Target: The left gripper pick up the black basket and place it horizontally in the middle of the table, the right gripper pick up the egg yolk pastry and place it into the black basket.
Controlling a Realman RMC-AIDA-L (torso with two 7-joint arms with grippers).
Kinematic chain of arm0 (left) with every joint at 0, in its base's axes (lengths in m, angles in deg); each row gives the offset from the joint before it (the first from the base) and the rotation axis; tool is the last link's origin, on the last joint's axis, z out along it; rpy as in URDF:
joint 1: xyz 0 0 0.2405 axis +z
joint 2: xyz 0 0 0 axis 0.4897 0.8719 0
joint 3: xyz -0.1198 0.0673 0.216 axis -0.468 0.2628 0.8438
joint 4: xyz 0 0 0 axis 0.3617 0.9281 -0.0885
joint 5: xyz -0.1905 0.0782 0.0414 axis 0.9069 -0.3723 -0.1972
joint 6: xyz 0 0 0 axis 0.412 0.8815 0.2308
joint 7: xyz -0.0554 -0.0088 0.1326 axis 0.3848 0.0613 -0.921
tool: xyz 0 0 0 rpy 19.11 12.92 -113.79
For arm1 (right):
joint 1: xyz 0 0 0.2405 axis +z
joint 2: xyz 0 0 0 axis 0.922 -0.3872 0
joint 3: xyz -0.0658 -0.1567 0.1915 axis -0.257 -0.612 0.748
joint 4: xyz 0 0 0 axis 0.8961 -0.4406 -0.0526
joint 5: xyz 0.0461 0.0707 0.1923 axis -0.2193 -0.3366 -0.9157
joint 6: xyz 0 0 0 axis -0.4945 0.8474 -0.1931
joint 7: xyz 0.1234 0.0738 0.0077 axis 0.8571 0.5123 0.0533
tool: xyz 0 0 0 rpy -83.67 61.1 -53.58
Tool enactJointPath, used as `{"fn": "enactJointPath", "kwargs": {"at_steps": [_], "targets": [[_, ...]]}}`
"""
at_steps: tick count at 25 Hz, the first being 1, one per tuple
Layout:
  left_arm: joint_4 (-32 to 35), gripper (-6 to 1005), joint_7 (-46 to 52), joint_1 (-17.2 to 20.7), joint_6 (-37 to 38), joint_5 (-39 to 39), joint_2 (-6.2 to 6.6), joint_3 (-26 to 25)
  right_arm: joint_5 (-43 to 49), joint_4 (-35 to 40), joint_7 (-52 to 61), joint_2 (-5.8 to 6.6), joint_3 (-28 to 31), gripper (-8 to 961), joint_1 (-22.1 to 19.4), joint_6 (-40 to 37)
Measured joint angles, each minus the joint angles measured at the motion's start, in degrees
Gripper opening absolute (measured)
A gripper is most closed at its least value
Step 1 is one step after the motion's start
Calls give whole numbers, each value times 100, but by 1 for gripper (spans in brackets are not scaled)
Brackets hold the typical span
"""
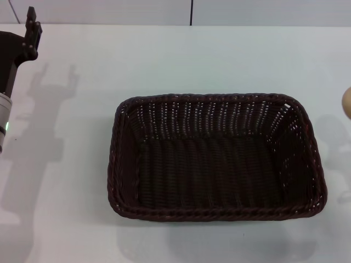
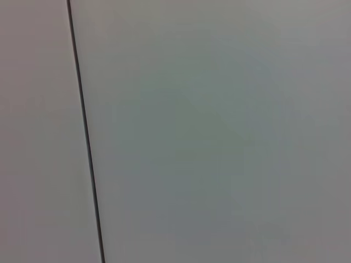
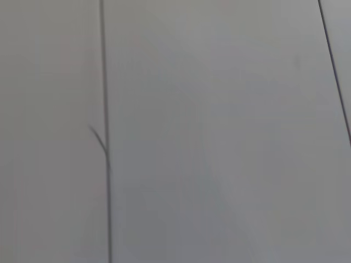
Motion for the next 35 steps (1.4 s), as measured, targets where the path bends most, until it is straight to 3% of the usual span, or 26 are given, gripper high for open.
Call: {"fn": "enactJointPath", "kwargs": {"at_steps": [5,8,18,23,27,31,33,35], "targets": [[2,670,8,12,-4,13,0,0,21,-127,-95,-2,-399,50,10,-737],[-1,671,10,21,-3,8,-1,1,24,-262,-98,1,-926,46,174,-1066],[-1,675,20,14,-1,5,-1,1,169,-384,-54,6,-2004,53,942,-640],[-1,676,6,25,-1,6,-1,-4,175,-399,-37,1,-1993,121,917,-709],[-1,678,6,50,-2,15,1,-18,131,-403,-28,6,-1929,291,813,-811],[-5,679,22,149,39,22,9,-17,-333,-400,-91,-3,-1548,405,470,-1003],[-2,679,37,237,83,22,9,1,-981,-314,-124,-1,-1000,451,63,-1193],[16,680,53,263,86,26,9,2,-1111,-276,-124,2,-892,499,-19,-1223]]}}
